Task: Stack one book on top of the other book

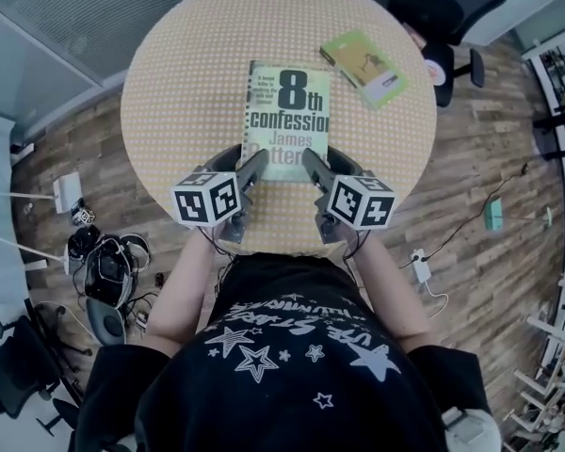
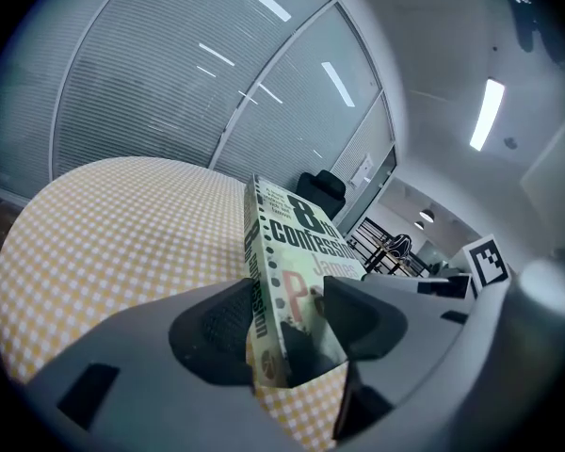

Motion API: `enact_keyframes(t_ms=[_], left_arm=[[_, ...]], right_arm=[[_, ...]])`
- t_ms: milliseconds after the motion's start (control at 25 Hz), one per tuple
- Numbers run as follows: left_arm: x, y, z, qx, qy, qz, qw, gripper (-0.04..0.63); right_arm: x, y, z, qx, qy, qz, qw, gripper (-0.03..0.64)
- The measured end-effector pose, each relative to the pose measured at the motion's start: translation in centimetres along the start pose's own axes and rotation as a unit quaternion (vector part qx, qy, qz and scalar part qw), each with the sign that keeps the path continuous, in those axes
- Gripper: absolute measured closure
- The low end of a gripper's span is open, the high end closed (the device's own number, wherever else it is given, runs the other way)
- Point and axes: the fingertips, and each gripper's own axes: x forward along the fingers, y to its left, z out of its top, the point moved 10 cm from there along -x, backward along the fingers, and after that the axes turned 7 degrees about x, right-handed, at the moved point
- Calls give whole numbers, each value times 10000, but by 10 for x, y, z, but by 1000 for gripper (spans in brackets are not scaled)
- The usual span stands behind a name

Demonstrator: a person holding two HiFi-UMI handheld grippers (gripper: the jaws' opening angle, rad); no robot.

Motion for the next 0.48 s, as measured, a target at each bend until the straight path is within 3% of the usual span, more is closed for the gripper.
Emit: enact_keyframes(t_ms=[200,480], left_arm=[[15,-12,3,41,9,8,10000,359],[42,-35,4,-109,-95,488,9987,359]], right_arm=[[-5,-15,8,24,-37,-10,10000,420],[4,-56,34,-121,196,446,9987,420]])
